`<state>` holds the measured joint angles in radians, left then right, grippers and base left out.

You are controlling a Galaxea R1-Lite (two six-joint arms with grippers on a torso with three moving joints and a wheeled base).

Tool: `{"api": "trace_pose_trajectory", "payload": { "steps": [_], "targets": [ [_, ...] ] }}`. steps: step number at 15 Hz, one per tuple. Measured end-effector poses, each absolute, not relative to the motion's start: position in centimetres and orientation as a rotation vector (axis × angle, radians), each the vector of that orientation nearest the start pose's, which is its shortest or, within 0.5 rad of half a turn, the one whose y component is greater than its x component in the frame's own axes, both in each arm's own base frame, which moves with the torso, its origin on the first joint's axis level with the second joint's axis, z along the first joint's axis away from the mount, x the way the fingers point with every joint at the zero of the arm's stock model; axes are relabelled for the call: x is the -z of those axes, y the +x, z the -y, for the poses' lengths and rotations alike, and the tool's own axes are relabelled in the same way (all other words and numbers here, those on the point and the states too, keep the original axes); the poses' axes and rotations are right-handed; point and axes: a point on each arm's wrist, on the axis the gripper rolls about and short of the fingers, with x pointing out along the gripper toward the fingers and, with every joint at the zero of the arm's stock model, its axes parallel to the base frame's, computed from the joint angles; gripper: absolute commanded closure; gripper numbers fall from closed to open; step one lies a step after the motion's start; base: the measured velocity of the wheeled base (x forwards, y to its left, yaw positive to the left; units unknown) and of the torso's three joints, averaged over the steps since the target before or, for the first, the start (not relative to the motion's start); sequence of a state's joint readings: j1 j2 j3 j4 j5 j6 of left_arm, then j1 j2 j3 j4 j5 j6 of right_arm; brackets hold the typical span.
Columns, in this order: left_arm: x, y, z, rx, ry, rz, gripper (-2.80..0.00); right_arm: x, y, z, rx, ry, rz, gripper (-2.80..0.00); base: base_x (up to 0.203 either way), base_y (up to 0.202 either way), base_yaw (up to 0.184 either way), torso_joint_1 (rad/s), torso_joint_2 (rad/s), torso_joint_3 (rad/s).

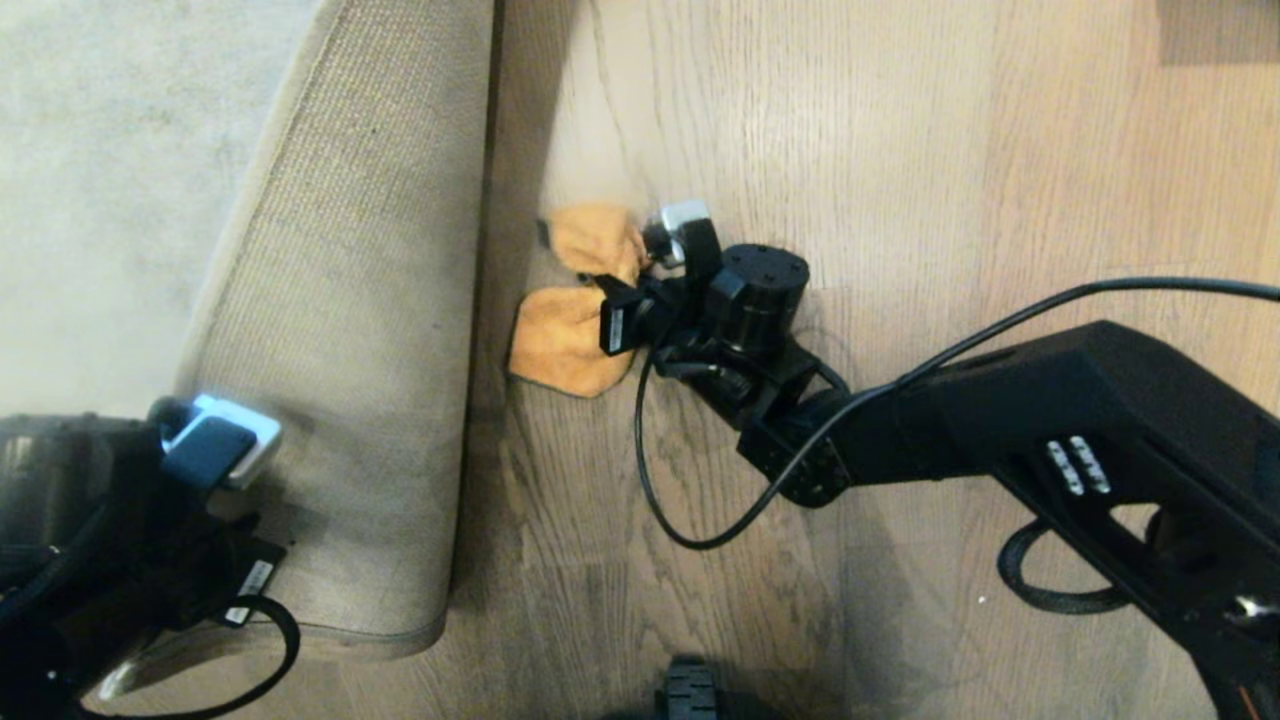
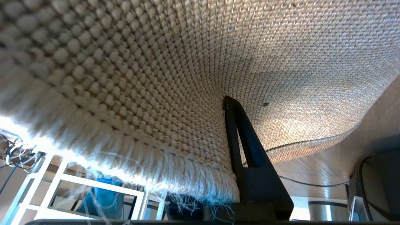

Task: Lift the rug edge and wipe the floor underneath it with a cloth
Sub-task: Wipe the floor under the carpet with a rag

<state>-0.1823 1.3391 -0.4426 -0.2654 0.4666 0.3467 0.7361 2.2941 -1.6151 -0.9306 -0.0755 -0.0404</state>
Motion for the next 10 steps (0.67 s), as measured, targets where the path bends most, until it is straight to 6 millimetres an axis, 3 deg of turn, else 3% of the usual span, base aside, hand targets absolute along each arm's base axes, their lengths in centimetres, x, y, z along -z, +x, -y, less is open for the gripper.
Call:
{"api": "trace_pose_trajectory", "payload": {
  "steps": [6,10],
  "targets": [
    [-14.4,17.9,2.3,-0.172,0.533,-0.635,0.0,-25.8,33.6,-29.5,-0.638,0.068,0.283,0.0,0.0,0.0,0.0,0.0,0.0,0.0],
    [-14.4,17.9,2.3,-0.173,0.531,-0.63,0.0,-25.5,30.0,-28.0,-0.676,0.03,0.189,0.0,0.0,0.0,0.0,0.0,0.0,0.0]
  ]
}}
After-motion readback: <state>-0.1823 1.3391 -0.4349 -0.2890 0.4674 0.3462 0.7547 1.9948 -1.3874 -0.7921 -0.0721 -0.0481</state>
